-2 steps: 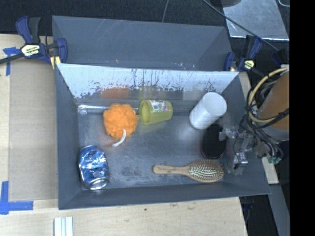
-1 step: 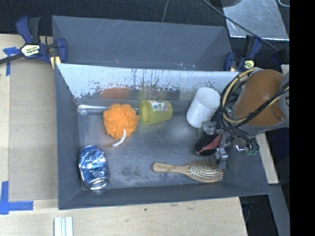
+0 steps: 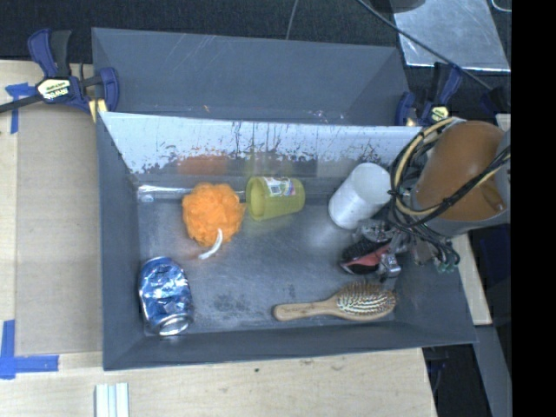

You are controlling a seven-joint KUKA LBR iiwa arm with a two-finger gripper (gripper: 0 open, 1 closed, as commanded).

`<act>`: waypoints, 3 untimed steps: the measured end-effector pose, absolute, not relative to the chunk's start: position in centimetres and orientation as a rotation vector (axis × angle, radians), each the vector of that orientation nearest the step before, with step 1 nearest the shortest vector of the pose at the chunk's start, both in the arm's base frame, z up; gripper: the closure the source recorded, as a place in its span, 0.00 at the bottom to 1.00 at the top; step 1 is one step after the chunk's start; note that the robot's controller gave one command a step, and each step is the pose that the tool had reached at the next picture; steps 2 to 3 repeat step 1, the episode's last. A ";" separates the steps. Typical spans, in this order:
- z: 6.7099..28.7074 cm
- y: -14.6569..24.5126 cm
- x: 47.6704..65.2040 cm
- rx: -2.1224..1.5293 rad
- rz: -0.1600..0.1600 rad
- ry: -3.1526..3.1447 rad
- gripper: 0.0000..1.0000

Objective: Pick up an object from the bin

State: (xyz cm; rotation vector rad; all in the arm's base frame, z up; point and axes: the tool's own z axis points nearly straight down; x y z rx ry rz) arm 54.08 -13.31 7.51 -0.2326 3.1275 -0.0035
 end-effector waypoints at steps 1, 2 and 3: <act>24.1 -13.6 55.7 -0.286 -0.010 3.111 1.00; 24.1 -13.6 55.7 -0.286 -0.010 3.111 1.00; 24.1 -13.6 55.7 -0.286 -0.010 3.111 1.00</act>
Offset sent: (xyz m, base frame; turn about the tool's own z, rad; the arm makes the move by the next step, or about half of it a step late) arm 0.0134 -0.0018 0.1609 -0.0380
